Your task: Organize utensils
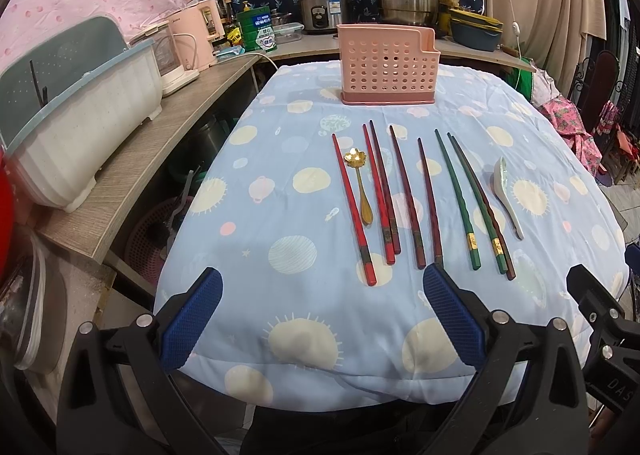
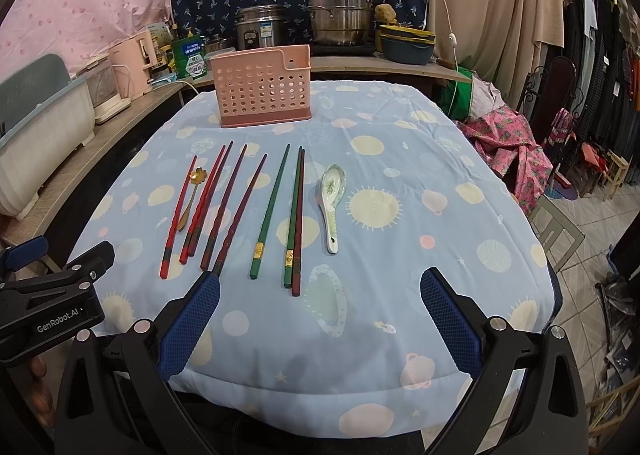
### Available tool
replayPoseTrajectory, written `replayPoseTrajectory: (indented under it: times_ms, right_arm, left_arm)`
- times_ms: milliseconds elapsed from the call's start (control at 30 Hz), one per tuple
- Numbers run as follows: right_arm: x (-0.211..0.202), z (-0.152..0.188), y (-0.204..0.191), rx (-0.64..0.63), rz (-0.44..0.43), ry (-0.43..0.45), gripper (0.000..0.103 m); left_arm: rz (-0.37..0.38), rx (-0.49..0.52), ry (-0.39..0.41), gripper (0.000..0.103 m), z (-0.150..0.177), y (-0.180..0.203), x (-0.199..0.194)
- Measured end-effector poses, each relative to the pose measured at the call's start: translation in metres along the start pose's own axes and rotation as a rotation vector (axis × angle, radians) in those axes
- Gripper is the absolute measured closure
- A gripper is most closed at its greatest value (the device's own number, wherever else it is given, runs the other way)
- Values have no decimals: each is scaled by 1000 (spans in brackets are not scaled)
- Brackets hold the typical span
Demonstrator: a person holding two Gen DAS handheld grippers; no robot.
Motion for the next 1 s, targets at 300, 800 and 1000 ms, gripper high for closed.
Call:
replayPoseTrajectory:
  times_ms: [300, 800, 1000]
  right_arm:
    - [0, 0, 0, 2, -1, -1, 7]
    - [36, 3, 31, 96, 26, -34, 7]
    - [61, 3, 39, 116, 35, -61, 7]
  left_arm:
    - [-2, -3, -3, 7, 3, -6, 0]
    - [28, -67, -144, 7, 27, -21, 62]
    - [48, -61, -164, 7, 22, -8, 89]
Point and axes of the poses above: each gripper's, at about its wrist camera, not at the fingertips, and x roughly the way its jaws point, y to its right, z to its underside, the point moved 10 cm from there along x, roughly the way its jaws point, and after that the axes turned 4 degrees about -z, right-handed, at the moved point
